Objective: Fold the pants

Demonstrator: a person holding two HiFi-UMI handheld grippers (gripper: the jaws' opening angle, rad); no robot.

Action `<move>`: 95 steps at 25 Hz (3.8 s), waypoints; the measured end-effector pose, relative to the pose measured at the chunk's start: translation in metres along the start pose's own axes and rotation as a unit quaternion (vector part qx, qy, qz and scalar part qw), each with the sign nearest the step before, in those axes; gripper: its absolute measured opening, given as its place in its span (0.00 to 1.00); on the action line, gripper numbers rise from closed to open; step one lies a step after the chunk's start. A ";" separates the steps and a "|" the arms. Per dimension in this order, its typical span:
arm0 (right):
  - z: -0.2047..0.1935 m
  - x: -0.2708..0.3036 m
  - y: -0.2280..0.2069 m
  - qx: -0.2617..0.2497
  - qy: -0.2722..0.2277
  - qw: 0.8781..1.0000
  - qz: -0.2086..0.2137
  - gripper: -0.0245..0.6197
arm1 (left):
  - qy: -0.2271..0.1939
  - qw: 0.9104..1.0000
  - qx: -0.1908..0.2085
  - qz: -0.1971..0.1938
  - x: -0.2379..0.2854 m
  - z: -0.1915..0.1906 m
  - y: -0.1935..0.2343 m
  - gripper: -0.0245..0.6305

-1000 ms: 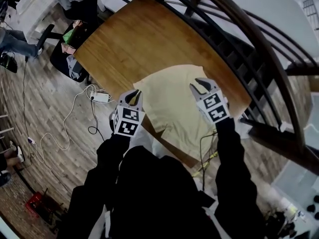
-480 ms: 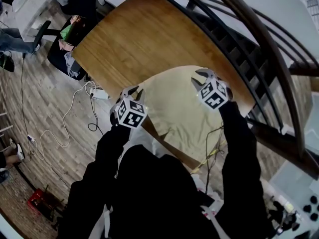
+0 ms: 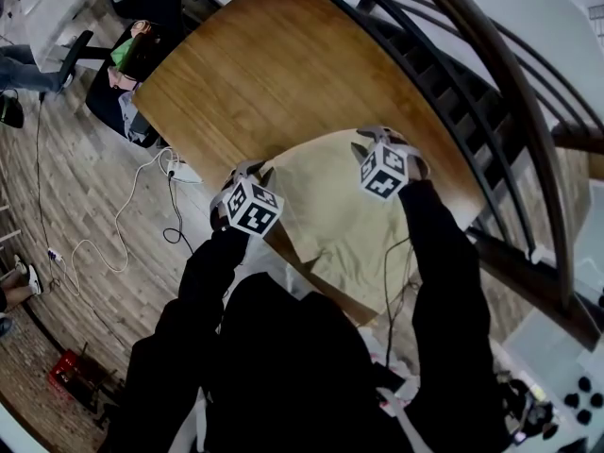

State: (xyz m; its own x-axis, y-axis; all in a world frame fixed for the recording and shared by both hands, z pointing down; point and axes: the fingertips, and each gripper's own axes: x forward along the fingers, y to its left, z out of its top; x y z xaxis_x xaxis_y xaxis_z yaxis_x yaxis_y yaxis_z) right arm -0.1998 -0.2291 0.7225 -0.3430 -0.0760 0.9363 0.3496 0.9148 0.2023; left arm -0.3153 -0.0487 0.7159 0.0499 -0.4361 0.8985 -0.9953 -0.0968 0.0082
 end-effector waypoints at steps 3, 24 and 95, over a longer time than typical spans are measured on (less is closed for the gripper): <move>0.012 0.006 -0.006 -0.015 -0.001 1.000 -0.001 0.18 | 0.003 1.000 -0.001 -0.004 0.002 0.000 0.008 0.13; 0.011 0.036 -0.010 -0.085 0.050 0.994 0.035 0.05 | 0.037 0.999 0.001 -0.017 0.026 -0.017 0.018 0.09; -0.125 -0.176 0.073 -0.029 -0.013 0.998 0.052 0.05 | -0.065 0.973 0.093 -0.200 -0.137 0.039 -0.370 0.05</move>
State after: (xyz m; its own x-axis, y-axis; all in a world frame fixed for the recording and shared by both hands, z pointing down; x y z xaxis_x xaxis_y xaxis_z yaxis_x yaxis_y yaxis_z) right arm -0.0049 -0.1979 0.6079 -0.3250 0.0302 0.9452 0.4338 0.8929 0.1206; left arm 0.0497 0.0122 0.5728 0.4529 -0.4385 0.7763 -0.8623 -0.4366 0.2565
